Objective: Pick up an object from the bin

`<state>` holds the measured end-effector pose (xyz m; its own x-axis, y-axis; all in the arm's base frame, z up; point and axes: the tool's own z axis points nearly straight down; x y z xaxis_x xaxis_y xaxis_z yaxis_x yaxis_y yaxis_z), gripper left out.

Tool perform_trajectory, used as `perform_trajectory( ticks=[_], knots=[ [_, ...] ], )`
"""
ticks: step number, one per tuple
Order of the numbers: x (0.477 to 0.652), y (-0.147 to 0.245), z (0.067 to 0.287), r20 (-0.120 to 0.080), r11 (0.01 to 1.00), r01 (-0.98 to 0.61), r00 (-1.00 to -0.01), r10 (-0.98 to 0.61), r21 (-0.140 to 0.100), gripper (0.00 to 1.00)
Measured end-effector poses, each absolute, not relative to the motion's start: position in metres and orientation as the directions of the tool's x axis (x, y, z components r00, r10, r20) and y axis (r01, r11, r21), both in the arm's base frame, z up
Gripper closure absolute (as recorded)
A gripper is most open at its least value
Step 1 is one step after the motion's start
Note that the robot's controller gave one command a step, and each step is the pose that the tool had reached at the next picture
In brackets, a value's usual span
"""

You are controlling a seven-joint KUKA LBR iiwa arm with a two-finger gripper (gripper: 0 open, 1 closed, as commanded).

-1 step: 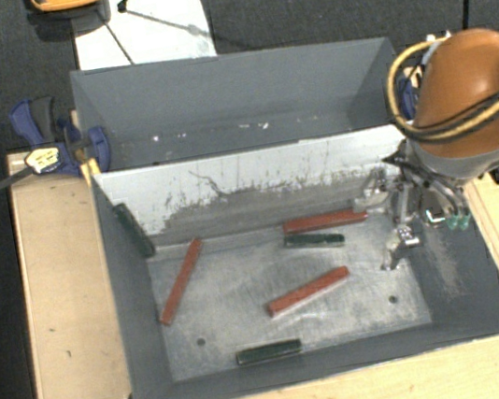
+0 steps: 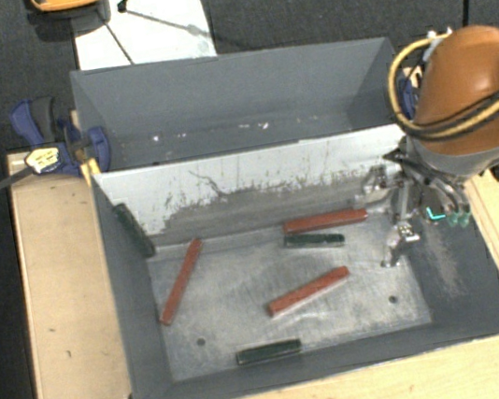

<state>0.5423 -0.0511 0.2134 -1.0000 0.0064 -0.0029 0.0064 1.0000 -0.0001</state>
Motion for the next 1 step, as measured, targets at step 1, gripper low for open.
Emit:
perform_trajectory(
  ticks=[1],
  knots=[
    [0.5452,-0.0416,0.1724,-0.012,1.0,-0.025,-1.0,-0.025,-0.002,0.0]
  ],
)
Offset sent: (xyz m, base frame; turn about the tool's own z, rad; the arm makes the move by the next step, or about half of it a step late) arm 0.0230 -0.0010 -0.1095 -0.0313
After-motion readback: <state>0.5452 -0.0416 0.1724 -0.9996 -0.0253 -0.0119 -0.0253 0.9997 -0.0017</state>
